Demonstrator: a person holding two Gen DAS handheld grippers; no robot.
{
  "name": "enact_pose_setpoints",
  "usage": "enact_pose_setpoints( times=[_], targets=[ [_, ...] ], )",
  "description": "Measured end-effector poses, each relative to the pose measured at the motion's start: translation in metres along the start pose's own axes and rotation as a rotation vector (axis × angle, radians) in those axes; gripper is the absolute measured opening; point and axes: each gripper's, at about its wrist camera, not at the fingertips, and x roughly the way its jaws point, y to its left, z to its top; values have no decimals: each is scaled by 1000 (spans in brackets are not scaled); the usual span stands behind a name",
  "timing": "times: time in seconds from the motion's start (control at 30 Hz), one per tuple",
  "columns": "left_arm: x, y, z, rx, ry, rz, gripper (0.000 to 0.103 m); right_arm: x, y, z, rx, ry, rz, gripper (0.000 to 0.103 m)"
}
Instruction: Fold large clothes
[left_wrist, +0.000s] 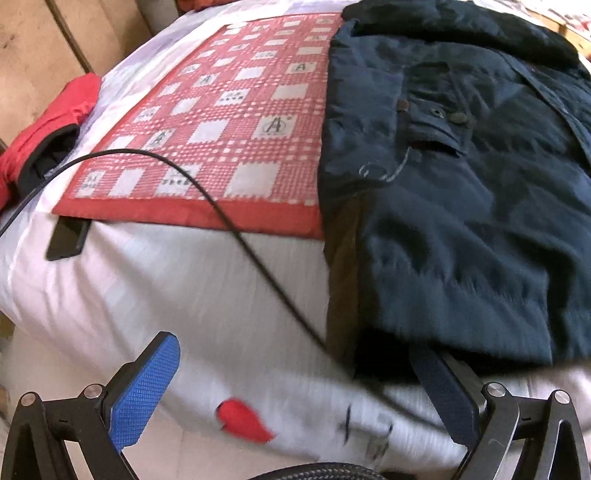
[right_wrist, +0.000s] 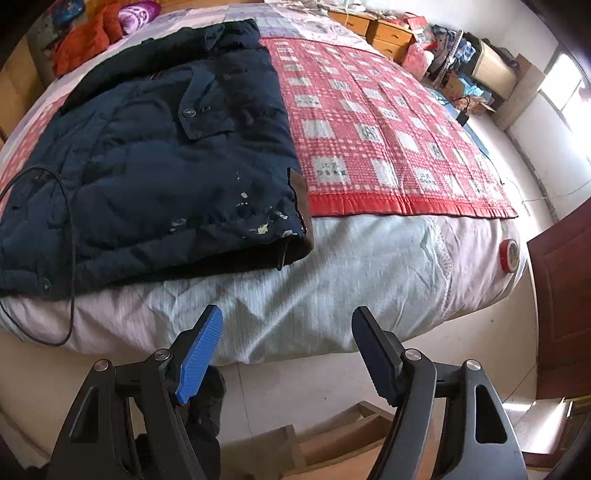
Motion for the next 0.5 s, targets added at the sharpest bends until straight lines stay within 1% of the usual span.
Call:
enact_pose_setpoints(
  times=[0.07,0.17,0.27,0.33,0.4,0.47,0.5],
  targets=[
    [5,-4,6,1,-15,13,102,5,0,0,-1,-4,-3,76],
    [4,-6,17,20,-68,31,101,15,-1,2,-5,-13,-24,76],
    [2,-10,25,50,-102,11,94,27,-6,4,24,-21,-36,76],
    [3,-15,27,76,-98,-4,85,34,-8,6,31,-32,-45,76],
    [7,-18,28,87,-85,-15,81,40,-9,11,34,-46,-55,76],
    [11,-20,29,85,-78,-22,80,47,-9,14,26,-57,-61,76],
    [11,-21,29,82,-78,-21,80,52,-8,16,7,-60,-81,76]
  ],
)
